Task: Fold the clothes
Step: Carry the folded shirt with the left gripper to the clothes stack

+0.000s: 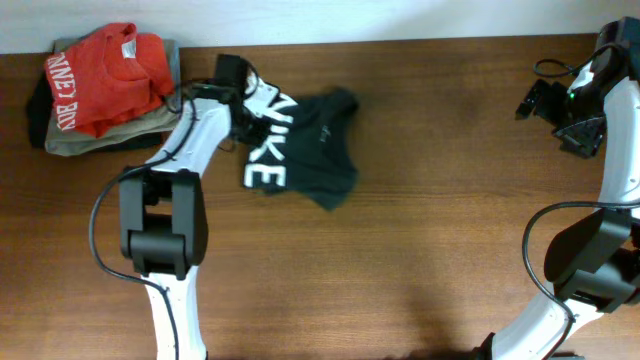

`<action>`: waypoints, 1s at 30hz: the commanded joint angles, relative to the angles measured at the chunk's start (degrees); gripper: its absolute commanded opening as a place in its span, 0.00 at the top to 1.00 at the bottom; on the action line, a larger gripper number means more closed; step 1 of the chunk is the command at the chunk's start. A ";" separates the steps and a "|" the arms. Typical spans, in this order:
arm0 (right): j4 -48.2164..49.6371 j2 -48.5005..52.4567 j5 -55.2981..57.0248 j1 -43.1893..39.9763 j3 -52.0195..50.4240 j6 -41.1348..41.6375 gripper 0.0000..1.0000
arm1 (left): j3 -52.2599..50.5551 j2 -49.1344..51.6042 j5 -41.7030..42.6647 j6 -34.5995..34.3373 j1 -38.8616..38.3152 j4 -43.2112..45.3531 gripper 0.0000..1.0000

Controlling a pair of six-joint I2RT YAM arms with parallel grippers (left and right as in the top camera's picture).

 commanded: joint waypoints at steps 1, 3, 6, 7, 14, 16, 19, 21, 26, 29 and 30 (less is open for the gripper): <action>-0.02 -0.74 0.68 0.02 0.87 0.26 0.01 | 3.30 0.46 -10.27 5.84 4.98 4.42 0.99; -0.02 -0.74 0.68 0.04 0.87 0.26 0.01 | 6.23 0.46 -10.27 5.79 7.45 4.44 0.99; -0.02 -0.74 0.68 0.04 0.87 0.26 0.01 | 13.14 0.46 -10.29 5.79 10.86 4.44 0.98; -0.02 -0.74 0.66 0.04 0.87 0.26 0.01 | 15.41 0.46 -10.47 5.79 11.45 4.50 0.99; -0.02 -0.74 0.68 0.02 0.87 0.26 0.01 | 22.99 0.46 -13.31 -3.98 13.68 6.93 0.99; -0.02 -0.74 0.68 0.04 0.87 0.26 0.01 | 22.99 0.46 -16.00 -8.00 14.56 7.48 0.98; -0.02 -0.74 0.68 0.04 0.87 0.26 0.01 | 22.99 0.46 -16.52 -10.97 17.31 8.63 0.99; -0.02 -0.74 0.66 0.02 0.87 0.26 0.01 | 22.99 0.46 -16.52 -14.08 18.88 9.03 0.99; -0.02 -0.74 0.68 0.04 0.87 0.24 0.02 | 22.99 0.46 -16.48 -16.17 21.14 10.45 0.99; -0.02 -0.74 0.68 0.02 0.87 0.26 0.01 | 22.99 0.37 -16.48 -16.17 20.57 10.43 0.99; -0.02 -0.74 0.68 0.04 0.87 0.26 0.01 | 22.99 0.22 -16.48 -16.17 20.20 10.40 0.99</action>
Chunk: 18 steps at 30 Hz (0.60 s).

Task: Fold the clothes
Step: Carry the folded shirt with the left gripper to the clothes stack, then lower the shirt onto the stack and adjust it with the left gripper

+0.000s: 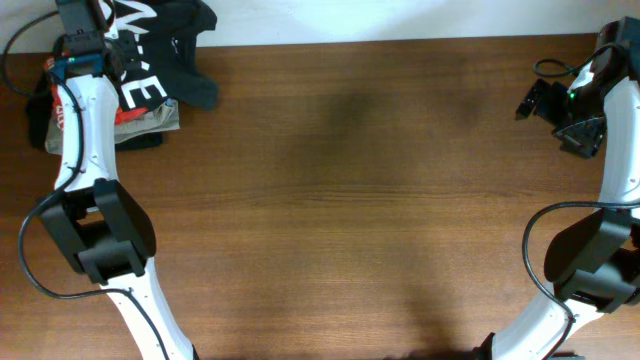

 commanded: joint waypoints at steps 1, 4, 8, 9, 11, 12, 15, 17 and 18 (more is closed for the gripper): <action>0.00 -0.74 0.68 0.04 0.87 0.26 0.01 | 2.10 -0.33 -1.68 -1.29 -0.70 0.83 0.99; 0.00 -0.74 0.68 0.04 0.87 0.24 0.01 | 2.45 -1.81 -1.70 -1.31 -2.51 0.81 0.99; 0.00 -0.74 0.66 0.04 0.87 0.26 0.01 | 2.49 -4.15 -3.28 -4.79 -2.29 1.20 0.99; 0.00 -0.74 0.68 0.04 0.87 0.26 0.01 | 2.49 -4.24 -3.28 -4.79 -1.97 1.03 0.99; 0.00 -0.74 0.68 0.04 0.87 0.26 0.01 | 2.49 -4.24 -3.41 -4.79 -1.62 0.63 0.99; 0.00 -0.74 0.68 0.02 0.87 0.26 0.02 | 2.49 -4.48 -3.41 -4.98 -1.57 0.63 0.99; 0.00 -0.74 0.68 0.04 0.87 0.26 0.01 | 2.54 -6.73 -3.74 -5.07 -1.57 0.66 0.99; 0.00 -0.74 0.68 0.02 0.87 0.26 0.01 | 2.54 -7.93 -5.88 -5.68 -1.57 0.59 0.99; 0.02 -0.74 0.68 0.02 0.87 0.26 0.01 | 2.54 -8.26 -6.16 -5.86 -1.57 0.42 0.99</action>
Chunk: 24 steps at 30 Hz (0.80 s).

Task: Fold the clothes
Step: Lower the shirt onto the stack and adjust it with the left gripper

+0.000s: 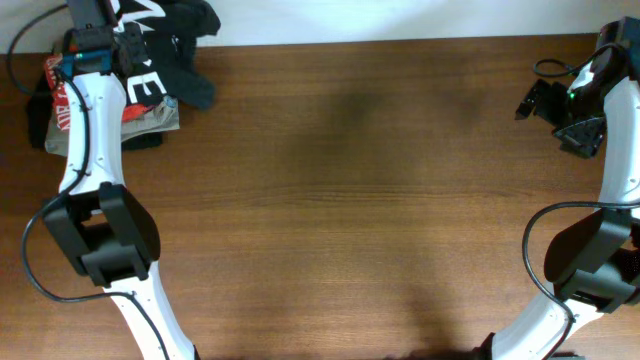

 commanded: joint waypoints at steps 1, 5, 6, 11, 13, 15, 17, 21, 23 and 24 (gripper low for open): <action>0.00 -0.74 0.68 0.04 0.87 0.26 0.01 | 2.51 -6.10 -3.45 -1.51 0.55 0.39 0.99; 0.00 -0.74 0.68 0.02 0.87 0.26 0.01 | 2.49 -6.16 -3.54 -1.51 0.55 -0.48 0.99; 0.00 -0.74 0.68 0.04 0.87 0.26 0.01 | 2.49 -6.16 -3.96 -2.62 0.66 -0.48 0.99; 0.00 -0.74 0.68 0.04 0.87 0.26 0.01 | 2.49 -6.16 -5.03 -5.79 1.95 -1.62 0.99; 0.00 -0.74 0.68 0.02 0.87 0.26 0.01 | 2.49 -6.14 -5.22 -7.28 2.49 -1.53 0.99; 0.00 -0.74 0.68 0.04 0.87 0.26 0.01 | 2.49 -6.14 -5.18 -7.45 3.56 -1.31 0.99; 0.00 -0.74 0.68 0.04 0.87 0.26 0.01 | 2.49 -6.03 -5.16 -7.41 4.50 -1.07 0.98; 0.00 -0.74 0.68 0.04 0.87 0.26 0.01 | 2.43 -4.90 -4.96 -7.34 5.92 0.46 0.98; 0.00 -0.74 0.66 0.04 0.87 0.26 0.01 | 2.43 -2.93 -4.98 -6.93 6.29 2.19 0.97; 0.00 -0.74 0.68 0.02 0.87 0.26 0.01 | 2.43 -1.90 -5.01 -6.93 6.40 2.51 0.92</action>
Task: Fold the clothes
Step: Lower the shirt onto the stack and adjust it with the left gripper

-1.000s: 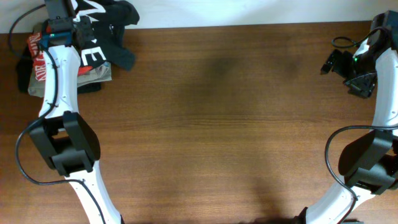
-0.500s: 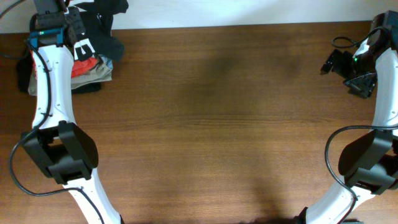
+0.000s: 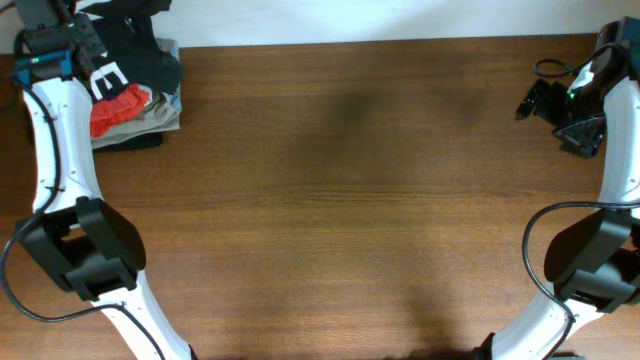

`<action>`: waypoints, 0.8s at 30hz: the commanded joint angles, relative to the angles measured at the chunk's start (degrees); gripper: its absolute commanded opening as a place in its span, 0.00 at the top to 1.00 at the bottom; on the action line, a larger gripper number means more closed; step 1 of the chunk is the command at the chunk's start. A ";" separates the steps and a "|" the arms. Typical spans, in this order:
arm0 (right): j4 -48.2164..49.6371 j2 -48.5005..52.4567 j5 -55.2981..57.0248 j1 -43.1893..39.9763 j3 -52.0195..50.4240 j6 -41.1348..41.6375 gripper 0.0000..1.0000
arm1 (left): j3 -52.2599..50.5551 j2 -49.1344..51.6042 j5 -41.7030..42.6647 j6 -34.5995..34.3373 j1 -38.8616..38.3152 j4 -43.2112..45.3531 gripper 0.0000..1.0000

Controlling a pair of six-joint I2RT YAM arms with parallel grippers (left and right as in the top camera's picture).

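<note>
A black shirt with white letters (image 3: 130,55) hangs over the pile at the table's far left corner. My left gripper (image 3: 75,45) is at its left edge and seems shut on the cloth, though the fingers are hard to make out. Under the shirt lie a red garment (image 3: 118,108) and an olive one (image 3: 150,122). My right gripper (image 3: 535,100) hovers at the far right edge of the table, away from all clothes; its jaws cannot be made out.
The brown wooden table (image 3: 360,200) stretches between the two arms. A white wall runs along the far edge. A black cable (image 3: 550,68) loops by the right arm.
My left gripper has moved further left with the black shirt. The shirt now covers more of the pile, with less of the red garment showing. The right arm has not moved.
The black shirt first lay on the table beside the pile, with my left gripper at its left edge. Then it hung at the far left corner over the pile's right side. Now it sits further left, draped across the red and olive garments.
</note>
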 commanded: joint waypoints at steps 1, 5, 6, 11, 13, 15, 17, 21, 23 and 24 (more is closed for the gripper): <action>0.00 -0.74 0.68 0.04 0.87 0.26 0.01 | 2.01 2.47 -1.68 -0.50 1.14 1.77 0.91; 0.00 -0.74 0.68 0.04 0.87 0.26 0.01 | 2.01 6.84 -2.32 -0.52 3.02 2.93 0.91; 0.00 -0.74 0.68 0.04 0.87 0.26 0.01 | 2.01 7.54 -2.34 -0.52 3.41 2.89 0.92; 0.00 -0.74 0.68 0.04 0.87 0.26 0.01 | 2.01 9.62 -2.75 -0.55 5.81 3.28 0.94; 0.00 -0.74 0.68 0.04 0.87 0.26 0.01 | 2.01 9.62 -2.73 -0.55 6.71 3.19 0.94; 0.00 -0.74 0.68 0.04 0.87 0.26 0.01 | 1.95 9.64 -2.71 -0.52 6.78 3.04 0.85; 0.00 -0.74 0.68 -0.07 0.87 0.26 0.01 | 1.95 9.64 -2.73 -0.52 6.78 2.84 0.85; 0.00 -0.74 0.68 0.09 0.87 0.26 0.01 | 1.95 10.16 -2.75 -0.50 6.78 2.56 0.34; 0.00 -0.74 0.68 -0.02 0.87 0.26 0.01 | 1.95 10.19 -2.73 -0.48 6.78 2.38 0.21; 0.00 -0.74 0.68 -0.02 0.87 0.26 0.01 | 1.95 10.16 -2.73 0.04 6.78 2.38 0.21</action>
